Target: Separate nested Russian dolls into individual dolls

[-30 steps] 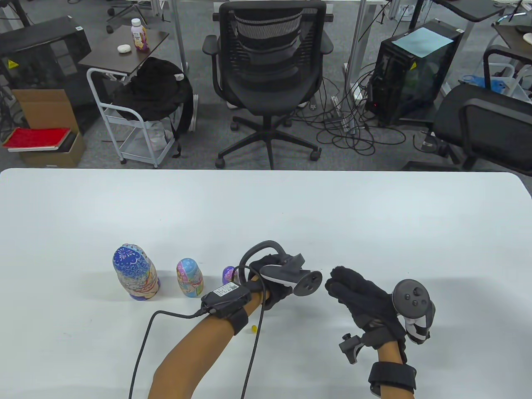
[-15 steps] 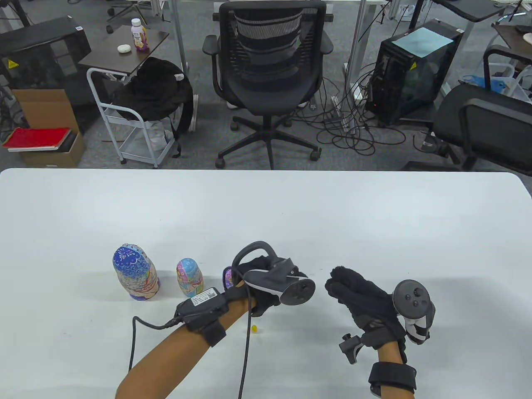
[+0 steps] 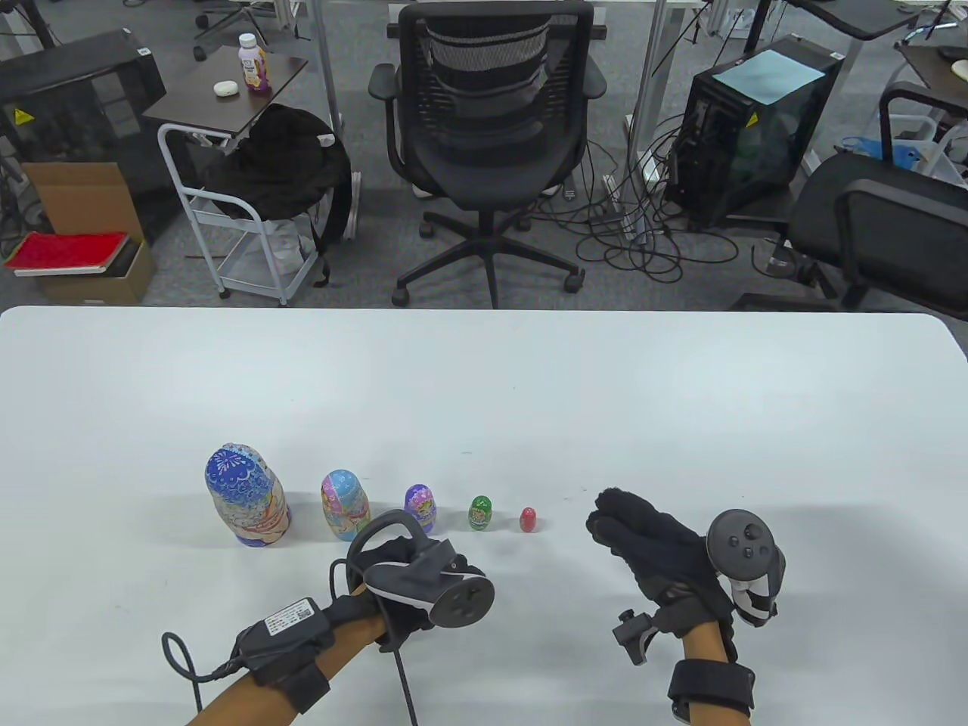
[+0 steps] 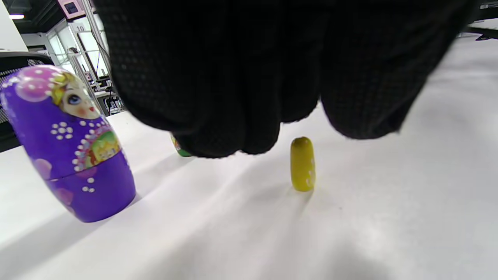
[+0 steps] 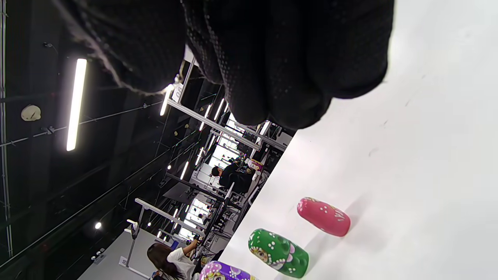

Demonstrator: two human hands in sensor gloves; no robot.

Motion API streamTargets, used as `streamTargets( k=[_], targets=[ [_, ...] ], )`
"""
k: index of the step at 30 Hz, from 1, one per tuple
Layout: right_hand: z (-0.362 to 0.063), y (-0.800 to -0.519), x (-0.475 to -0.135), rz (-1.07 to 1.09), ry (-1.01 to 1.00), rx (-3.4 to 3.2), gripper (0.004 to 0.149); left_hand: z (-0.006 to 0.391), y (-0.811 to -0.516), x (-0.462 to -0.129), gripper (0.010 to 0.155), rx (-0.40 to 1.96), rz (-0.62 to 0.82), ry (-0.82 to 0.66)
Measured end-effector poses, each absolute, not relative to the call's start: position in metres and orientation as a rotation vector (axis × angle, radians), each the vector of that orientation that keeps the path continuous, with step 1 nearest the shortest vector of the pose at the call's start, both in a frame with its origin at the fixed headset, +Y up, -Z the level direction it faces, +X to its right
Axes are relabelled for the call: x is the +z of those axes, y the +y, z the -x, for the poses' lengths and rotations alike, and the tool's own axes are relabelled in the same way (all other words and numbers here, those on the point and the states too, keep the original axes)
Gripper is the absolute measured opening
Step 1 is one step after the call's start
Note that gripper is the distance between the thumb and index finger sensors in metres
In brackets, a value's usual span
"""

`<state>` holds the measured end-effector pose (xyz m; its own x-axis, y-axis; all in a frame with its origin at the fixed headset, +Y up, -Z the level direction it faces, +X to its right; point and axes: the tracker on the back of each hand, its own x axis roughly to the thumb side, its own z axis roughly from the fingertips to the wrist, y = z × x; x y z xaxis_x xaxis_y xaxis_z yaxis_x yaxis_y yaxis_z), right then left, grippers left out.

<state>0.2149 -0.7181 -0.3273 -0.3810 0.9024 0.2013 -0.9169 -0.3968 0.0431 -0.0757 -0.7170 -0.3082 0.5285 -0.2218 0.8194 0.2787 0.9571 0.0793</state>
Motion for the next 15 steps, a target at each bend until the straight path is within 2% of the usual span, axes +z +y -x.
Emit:
streamTargets(
  k=[9, 15],
  targets=[
    [-0.214, -0.717, -0.328, -0.24, -0.088, 1.969, 0.061, 0.072, -0.731, -0.313, 0.041, -0.237, 0.058, -0.973],
    [-0.214, -0.717, -0.328, -0.246, -0.091, 1.971, 0.061, 0.071, -0.734, -0.315, 0.04, -0.246, 0.064, -0.958]
  ],
)
